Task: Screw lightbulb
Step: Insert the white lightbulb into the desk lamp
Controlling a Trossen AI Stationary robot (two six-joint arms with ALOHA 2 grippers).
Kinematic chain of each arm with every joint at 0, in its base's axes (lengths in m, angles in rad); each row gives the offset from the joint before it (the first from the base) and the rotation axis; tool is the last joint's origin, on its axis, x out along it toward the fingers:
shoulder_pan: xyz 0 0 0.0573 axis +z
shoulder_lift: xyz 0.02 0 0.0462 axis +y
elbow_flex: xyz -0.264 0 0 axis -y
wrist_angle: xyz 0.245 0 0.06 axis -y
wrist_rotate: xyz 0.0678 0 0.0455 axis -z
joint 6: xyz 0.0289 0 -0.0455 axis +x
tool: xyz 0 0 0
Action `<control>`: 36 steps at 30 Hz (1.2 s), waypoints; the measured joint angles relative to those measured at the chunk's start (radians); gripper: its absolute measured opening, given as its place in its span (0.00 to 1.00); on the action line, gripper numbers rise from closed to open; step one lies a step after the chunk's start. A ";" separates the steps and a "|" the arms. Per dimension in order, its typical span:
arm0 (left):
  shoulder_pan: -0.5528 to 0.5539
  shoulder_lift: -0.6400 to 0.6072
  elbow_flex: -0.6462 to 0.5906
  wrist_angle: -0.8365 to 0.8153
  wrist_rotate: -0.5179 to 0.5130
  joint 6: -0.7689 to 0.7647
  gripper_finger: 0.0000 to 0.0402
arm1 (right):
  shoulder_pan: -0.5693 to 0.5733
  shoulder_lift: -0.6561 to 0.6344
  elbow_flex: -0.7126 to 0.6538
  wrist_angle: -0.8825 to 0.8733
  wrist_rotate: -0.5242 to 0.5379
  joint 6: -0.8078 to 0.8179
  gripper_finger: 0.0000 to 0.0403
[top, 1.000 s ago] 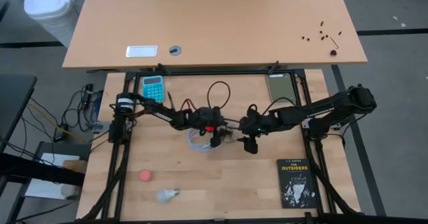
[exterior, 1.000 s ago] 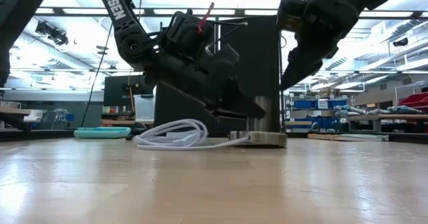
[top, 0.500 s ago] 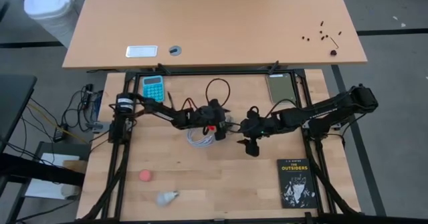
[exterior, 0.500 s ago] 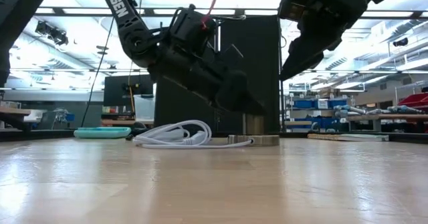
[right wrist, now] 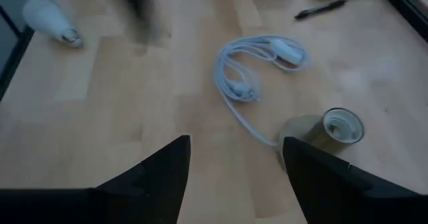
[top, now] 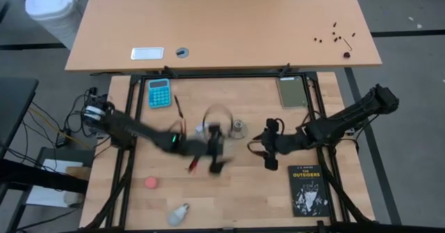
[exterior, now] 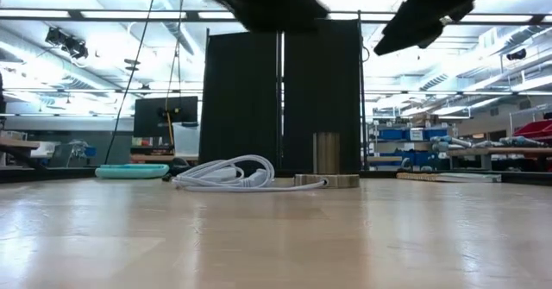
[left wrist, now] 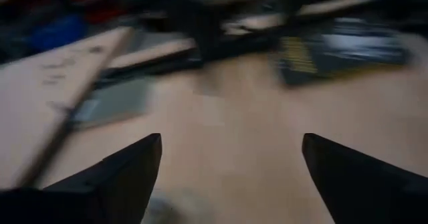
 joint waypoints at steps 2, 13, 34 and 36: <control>-0.125 0.002 0.000 -0.068 -0.016 -0.094 0.89 | 0.027 0.022 0.000 0.005 0.003 0.029 0.62; -0.554 0.111 0.152 -0.512 -0.101 -0.611 0.74 | 0.092 0.207 0.000 0.096 -0.032 0.075 0.62; -0.634 0.412 0.589 -0.996 0.063 -0.476 0.71 | 0.100 0.210 0.001 0.146 -0.075 0.091 0.62; -0.641 0.412 0.588 -1.004 0.067 -0.455 0.71 | 0.100 0.210 0.001 0.145 -0.075 0.091 0.62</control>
